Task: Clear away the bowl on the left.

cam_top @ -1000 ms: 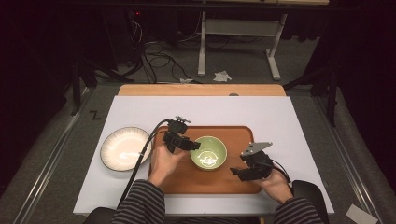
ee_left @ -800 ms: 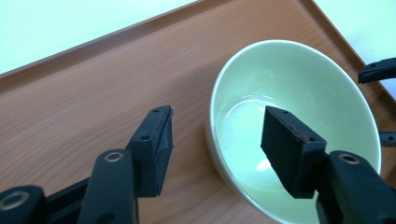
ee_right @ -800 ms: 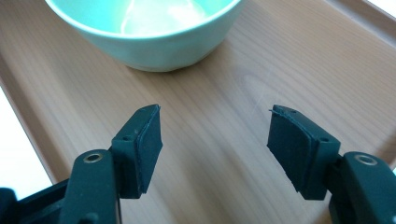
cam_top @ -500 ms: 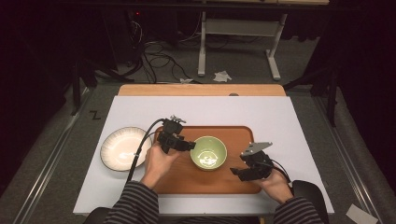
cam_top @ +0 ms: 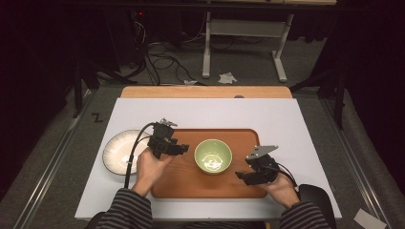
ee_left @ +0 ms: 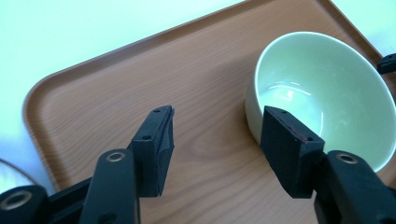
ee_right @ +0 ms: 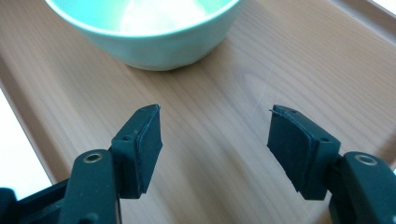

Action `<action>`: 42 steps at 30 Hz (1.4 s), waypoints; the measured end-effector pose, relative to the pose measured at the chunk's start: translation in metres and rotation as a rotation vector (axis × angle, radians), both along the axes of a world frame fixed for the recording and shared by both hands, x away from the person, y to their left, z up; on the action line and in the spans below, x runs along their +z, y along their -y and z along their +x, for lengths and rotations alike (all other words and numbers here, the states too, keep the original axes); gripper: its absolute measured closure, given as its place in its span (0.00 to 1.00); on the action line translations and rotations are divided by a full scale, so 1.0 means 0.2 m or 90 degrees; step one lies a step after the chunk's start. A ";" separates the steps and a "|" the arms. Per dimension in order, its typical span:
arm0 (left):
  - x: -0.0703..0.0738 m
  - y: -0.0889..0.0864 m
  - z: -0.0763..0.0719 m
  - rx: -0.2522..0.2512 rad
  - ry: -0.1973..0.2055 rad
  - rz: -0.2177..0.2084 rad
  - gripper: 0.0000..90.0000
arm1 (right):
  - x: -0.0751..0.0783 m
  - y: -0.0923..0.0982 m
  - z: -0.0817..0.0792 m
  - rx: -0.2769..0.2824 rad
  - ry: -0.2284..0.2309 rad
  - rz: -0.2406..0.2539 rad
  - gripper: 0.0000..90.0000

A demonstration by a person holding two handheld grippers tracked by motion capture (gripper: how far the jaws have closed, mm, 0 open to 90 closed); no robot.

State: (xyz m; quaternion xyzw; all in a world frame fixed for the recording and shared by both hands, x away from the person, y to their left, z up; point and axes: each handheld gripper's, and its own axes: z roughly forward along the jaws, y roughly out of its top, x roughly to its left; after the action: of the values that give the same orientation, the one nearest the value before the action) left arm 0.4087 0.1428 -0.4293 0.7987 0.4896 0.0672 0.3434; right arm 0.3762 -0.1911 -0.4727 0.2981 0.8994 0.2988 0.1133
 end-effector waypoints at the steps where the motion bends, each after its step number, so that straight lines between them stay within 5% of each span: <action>1: 0.00 -0.01 0.00 -0.001 0.000 0.000 0.50 | 0.00 0.00 0.00 0.001 0.000 0.000 0.41; 42: 0.00 -0.24 -0.12 0.035 0.000 -0.009 0.48 | -0.01 0.00 0.00 -0.001 -0.007 -0.001 0.41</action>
State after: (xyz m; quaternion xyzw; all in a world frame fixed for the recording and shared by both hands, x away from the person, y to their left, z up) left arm 0.3839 0.1903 -0.4296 0.7824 0.5121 0.0731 0.3467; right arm 0.3765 -0.1901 -0.4739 0.3004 0.9001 0.2961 0.1090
